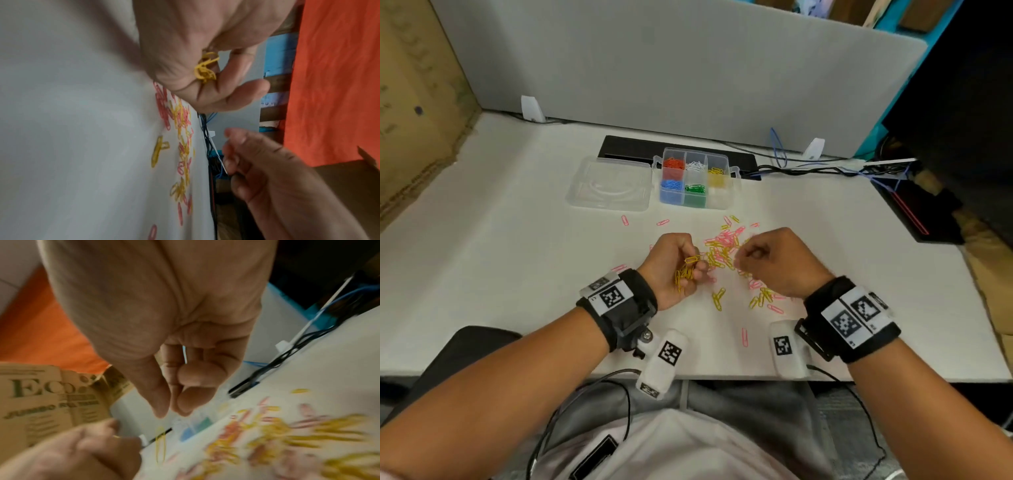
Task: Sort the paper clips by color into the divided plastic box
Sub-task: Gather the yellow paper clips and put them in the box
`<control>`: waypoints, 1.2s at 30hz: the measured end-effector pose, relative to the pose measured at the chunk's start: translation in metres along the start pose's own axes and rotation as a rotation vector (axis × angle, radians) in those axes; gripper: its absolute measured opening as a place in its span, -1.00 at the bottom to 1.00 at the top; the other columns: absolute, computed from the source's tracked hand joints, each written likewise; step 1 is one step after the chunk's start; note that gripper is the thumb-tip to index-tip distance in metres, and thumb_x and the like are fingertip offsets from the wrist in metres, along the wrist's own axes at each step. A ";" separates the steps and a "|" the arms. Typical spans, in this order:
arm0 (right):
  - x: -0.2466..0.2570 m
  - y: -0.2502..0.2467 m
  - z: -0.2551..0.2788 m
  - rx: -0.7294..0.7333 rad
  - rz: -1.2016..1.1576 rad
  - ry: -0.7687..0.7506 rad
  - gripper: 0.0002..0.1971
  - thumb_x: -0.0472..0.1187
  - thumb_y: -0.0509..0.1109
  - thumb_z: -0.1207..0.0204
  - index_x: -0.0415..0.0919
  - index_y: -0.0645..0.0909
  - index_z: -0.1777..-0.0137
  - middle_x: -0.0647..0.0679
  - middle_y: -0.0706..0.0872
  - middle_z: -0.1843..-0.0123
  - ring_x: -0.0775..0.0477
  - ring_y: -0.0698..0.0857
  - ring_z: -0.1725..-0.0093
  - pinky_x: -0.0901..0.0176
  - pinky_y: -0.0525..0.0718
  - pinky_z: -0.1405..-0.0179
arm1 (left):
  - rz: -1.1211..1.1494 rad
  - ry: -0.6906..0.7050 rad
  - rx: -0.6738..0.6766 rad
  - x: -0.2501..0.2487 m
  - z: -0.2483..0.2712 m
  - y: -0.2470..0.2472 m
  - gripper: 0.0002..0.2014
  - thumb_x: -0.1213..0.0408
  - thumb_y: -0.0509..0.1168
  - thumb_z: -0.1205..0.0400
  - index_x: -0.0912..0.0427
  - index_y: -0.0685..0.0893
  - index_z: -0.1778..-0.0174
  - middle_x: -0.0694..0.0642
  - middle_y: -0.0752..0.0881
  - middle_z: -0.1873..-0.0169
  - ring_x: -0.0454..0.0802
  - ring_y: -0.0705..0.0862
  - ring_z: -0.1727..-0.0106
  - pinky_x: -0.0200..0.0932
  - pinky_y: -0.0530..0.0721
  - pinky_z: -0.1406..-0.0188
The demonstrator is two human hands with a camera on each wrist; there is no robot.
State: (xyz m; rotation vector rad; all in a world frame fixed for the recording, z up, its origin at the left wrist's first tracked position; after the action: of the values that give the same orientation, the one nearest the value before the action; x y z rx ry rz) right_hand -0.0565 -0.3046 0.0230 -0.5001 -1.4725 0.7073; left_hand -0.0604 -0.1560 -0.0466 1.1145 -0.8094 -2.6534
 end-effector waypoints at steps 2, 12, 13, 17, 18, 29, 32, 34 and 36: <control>-0.023 -0.007 0.006 0.016 0.072 0.058 -0.76 -0.37 0.45 -0.48 -0.04 0.77 0.33 0.04 0.79 0.36 0.18 0.69 0.42 0.31 0.57 0.32 | -0.063 0.015 -0.028 -0.003 -0.002 -0.001 -0.77 0.34 0.05 -0.46 0.05 0.27 0.52 0.03 0.40 0.58 -0.14 0.26 0.68 -0.42 0.07 0.81; -0.063 -0.007 0.024 0.122 0.415 0.351 -0.54 0.18 0.69 -0.19 -0.17 0.78 0.11 0.01 0.76 0.19 -0.02 0.74 0.14 0.08 0.71 0.09 | -0.530 0.068 -0.005 -0.012 -0.008 0.005 -0.69 0.37 0.17 -0.51 0.03 0.34 0.54 0.02 0.27 0.49 -0.10 0.12 0.56 -0.33 0.00 0.67; -0.061 -0.003 0.023 0.133 0.452 0.347 -0.53 0.19 0.68 -0.21 -0.16 0.77 0.07 0.01 0.77 0.15 -0.03 0.74 0.10 0.08 0.72 0.06 | -0.664 0.092 -0.022 -0.014 -0.009 0.007 -0.68 0.34 0.24 -0.55 0.04 0.41 0.54 0.02 0.29 0.50 -0.09 0.16 0.55 -0.30 0.04 0.64; -0.057 0.004 0.018 0.127 0.494 0.326 -0.64 0.05 0.65 -0.31 -0.21 0.76 0.07 -0.05 0.77 0.11 -0.08 0.74 0.07 0.12 0.71 0.09 | -1.293 0.244 0.012 -0.016 -0.006 0.018 -0.93 0.22 0.53 -0.51 0.12 0.79 0.20 -0.02 0.71 0.27 -0.10 0.63 0.21 -0.31 0.58 0.20; -0.057 0.007 0.017 0.127 0.481 0.320 -0.69 -0.01 0.65 -0.33 -0.22 0.75 0.08 -0.06 0.77 0.11 -0.09 0.74 0.06 0.12 0.71 0.09 | -1.392 0.257 0.065 -0.012 -0.005 0.021 -0.89 0.24 0.54 -0.50 0.09 0.82 0.09 -0.03 0.74 0.18 -0.09 0.65 0.10 -0.32 0.60 0.06; -0.043 0.035 0.011 0.096 0.448 0.247 -0.83 -0.18 0.55 -0.39 -0.24 0.65 0.14 -0.07 0.71 0.18 -0.10 0.71 0.11 0.18 0.62 0.29 | -1.875 0.340 0.101 -0.005 -0.005 0.032 -0.63 0.00 0.50 -0.51 -0.11 0.77 -0.24 -0.16 0.77 -0.13 -0.08 0.66 -0.14 -0.10 0.60 -0.25; -0.046 0.037 0.009 0.106 0.400 0.261 -0.91 -0.26 0.50 -0.42 -0.26 0.71 0.12 -0.10 0.77 0.15 -0.11 0.75 0.10 0.08 0.76 0.13 | -1.903 0.441 0.076 -0.007 -0.002 0.040 -0.76 -0.01 0.48 -0.53 -0.10 0.83 -0.10 -0.17 0.79 0.00 -0.15 0.62 0.02 -0.22 0.53 0.00; -0.046 0.038 0.009 0.135 0.374 0.271 -0.91 -0.27 0.46 -0.41 -0.27 0.69 0.11 -0.10 0.76 0.14 -0.10 0.75 0.10 0.08 0.77 0.13 | -1.930 0.502 0.060 -0.007 -0.002 0.045 -0.83 0.04 0.44 -0.58 -0.07 0.84 -0.04 -0.14 0.75 0.13 -0.16 0.54 0.10 -0.26 0.42 0.11; -0.046 0.040 0.009 0.172 0.323 0.281 -0.88 -0.28 0.45 -0.38 -0.32 0.68 0.12 -0.15 0.76 0.14 -0.11 0.75 0.11 0.11 0.72 0.19 | -1.927 0.501 0.063 -0.006 -0.004 0.046 -0.86 0.11 0.40 -0.62 0.00 0.82 -0.01 -0.12 0.66 0.20 -0.14 0.54 0.12 -0.26 0.40 0.13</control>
State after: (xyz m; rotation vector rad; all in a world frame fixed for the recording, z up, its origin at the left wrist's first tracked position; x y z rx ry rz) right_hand -0.0682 -0.3095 -0.0378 -0.6832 -1.0683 0.9671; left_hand -0.0560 -0.1942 -0.0211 3.5399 0.8563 -2.6515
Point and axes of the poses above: each hand's wrist, its own z-axis away from the middle knuckle, its own y-axis out of the palm, x = y × z, the point moved 8 cm from there along -z, towards the middle knuckle
